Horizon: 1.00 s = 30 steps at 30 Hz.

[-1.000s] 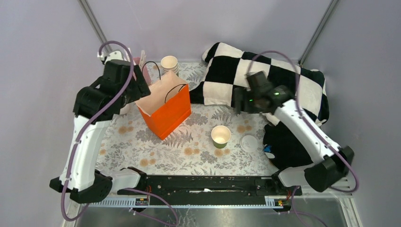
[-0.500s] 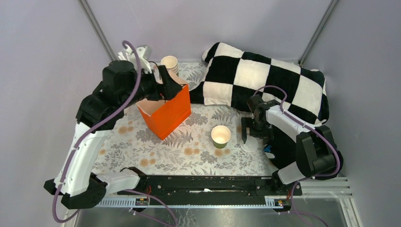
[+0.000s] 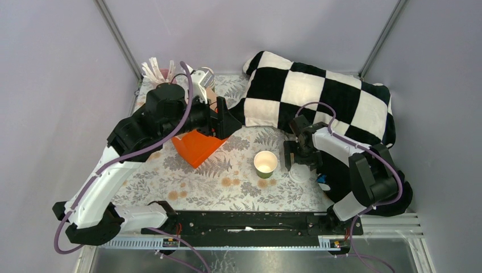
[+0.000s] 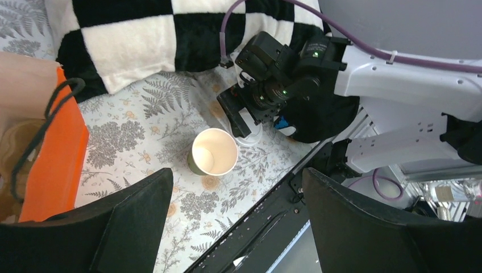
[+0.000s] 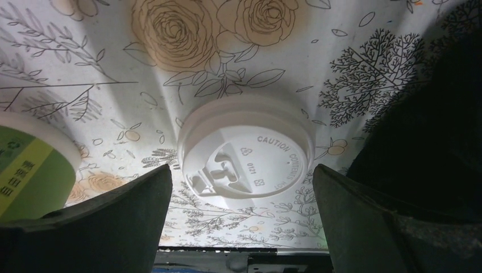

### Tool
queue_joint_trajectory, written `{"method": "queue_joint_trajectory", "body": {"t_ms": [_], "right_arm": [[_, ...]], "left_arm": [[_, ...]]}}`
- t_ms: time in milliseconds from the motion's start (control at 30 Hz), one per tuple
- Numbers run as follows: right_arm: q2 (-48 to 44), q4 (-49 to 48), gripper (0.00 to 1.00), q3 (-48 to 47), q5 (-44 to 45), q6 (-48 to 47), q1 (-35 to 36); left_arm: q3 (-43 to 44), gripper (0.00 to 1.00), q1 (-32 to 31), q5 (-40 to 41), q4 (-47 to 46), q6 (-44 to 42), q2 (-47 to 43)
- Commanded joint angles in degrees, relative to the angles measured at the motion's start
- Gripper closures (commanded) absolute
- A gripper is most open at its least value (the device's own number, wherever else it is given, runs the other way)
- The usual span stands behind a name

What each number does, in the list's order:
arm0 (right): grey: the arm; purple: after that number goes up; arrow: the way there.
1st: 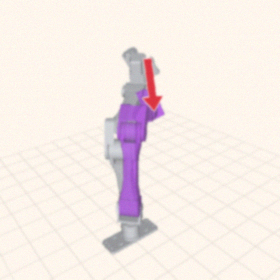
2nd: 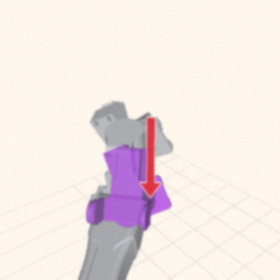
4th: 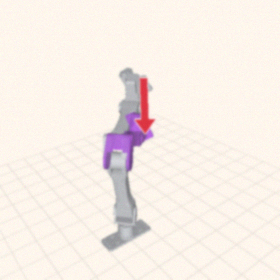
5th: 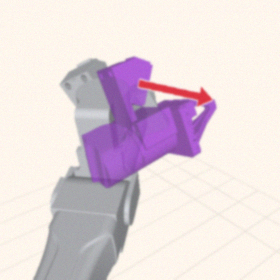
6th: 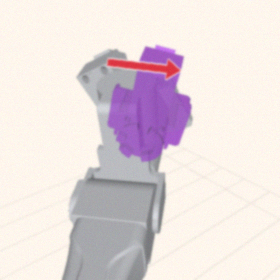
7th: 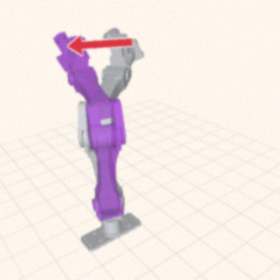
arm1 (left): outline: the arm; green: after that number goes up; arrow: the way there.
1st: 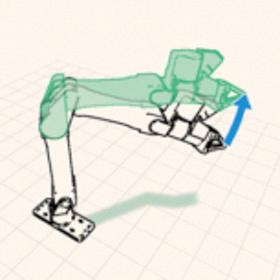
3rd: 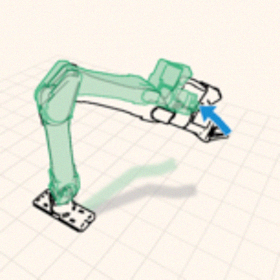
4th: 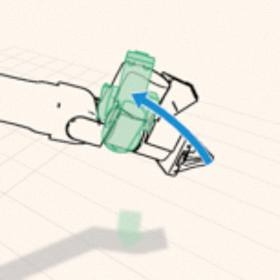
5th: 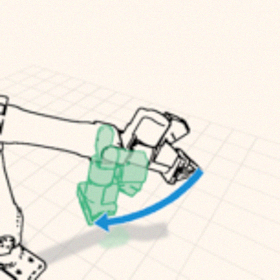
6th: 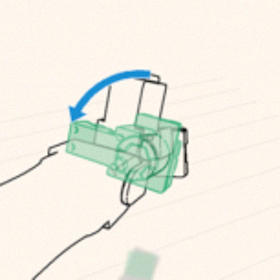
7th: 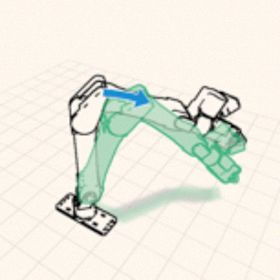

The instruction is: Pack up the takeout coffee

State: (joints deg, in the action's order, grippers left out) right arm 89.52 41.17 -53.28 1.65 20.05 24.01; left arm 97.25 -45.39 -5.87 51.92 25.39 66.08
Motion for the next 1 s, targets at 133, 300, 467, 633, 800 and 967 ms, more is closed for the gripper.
{"method": "queue_joint_trajectory", "body": {"t_ms": [133, 300, 467, 633, 800, 967], "right_arm": [[1.6, -2.4, 0.02, 1.7, 3.5, -0.4, 0.7], [2.0, -3.1, 0.09, 2.0, 3.1, -0.4, 0.8], [2.6, -3.2, 0.12, 1.6, 3.1, -0.5, 1.2], [2.9, -3.0, 0.1, 1.3, 2.9, -0.5, 1.9], [2.7, -2.6, 0.08, 1.5, 3.3, -0.2, 2.4], [1.1, -1.3, 0.12, 0.9, 4.2, 0.1, 2.7]], "left_arm": [[-1.6, 0.13, -1.6, -0.3, -3.0, -0.9, 0.1], [-1.9, 0.13, -1.7, -0.3, -3.0, -0.8, -0.1], [-2.1, 0.13, -1.8, -0.4, -3.0, -0.8, 0.1], [-2.1, 0.13, -1.8, -0.5, -3.0, -0.9, 0.2], [-2.7, 0.13, -1.8, -0.4, -3.0, -0.7, 0.1], [-2.8, 0.13, -1.9, -0.1, -2.8, -0.7, 0.1]]}}
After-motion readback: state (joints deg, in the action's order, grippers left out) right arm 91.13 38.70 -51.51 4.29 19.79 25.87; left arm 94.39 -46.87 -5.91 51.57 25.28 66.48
